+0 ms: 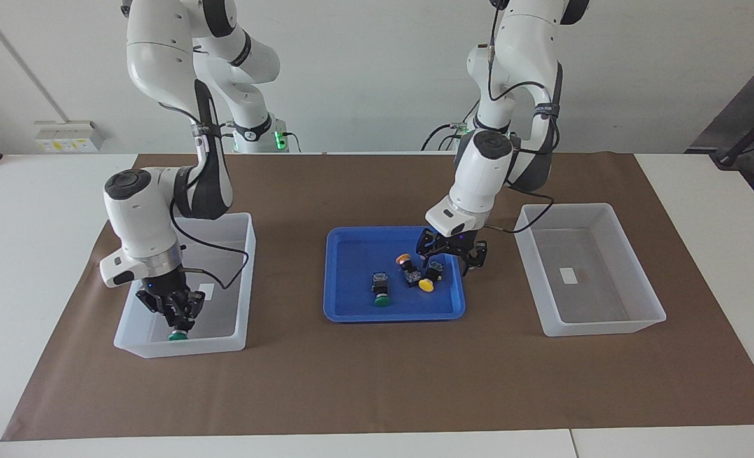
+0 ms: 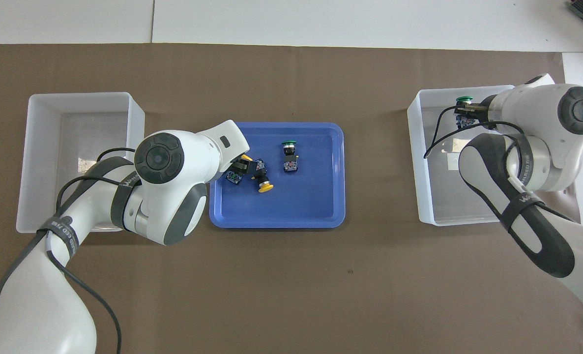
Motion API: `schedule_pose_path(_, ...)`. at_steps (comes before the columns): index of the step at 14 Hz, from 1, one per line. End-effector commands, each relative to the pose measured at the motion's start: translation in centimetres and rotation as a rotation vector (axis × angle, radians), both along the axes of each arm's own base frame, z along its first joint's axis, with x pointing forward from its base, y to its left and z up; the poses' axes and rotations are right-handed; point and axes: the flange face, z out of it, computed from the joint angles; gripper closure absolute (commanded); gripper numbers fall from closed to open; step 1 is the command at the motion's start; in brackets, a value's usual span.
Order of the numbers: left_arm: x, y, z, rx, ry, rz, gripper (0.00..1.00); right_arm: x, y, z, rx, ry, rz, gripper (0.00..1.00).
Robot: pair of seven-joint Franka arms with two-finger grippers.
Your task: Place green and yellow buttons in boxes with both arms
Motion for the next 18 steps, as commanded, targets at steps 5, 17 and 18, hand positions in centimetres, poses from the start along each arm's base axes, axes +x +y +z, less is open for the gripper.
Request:
schedule_pose_path(5, -0.7, -0.1, -1.6, 0.067, 0.002, -0.159, 0.00, 0.3, -0.3, -1.6, 0.019, -0.022, 0.001, 0.61)
schedule_pose_path(17, -1.4, -3.2, -4.3, 0.110, 0.014, -0.178, 0.74, -0.8, 1.4, 4.9, 0.022, -0.024, 0.018, 0.00)
schedule_pose_path(18, -0.9, -3.2, -4.2, 0.099, 0.019, -0.155, 1.00, -1.3, 1.8, 6.4, 0.024, -0.010, 0.019, 0.00)
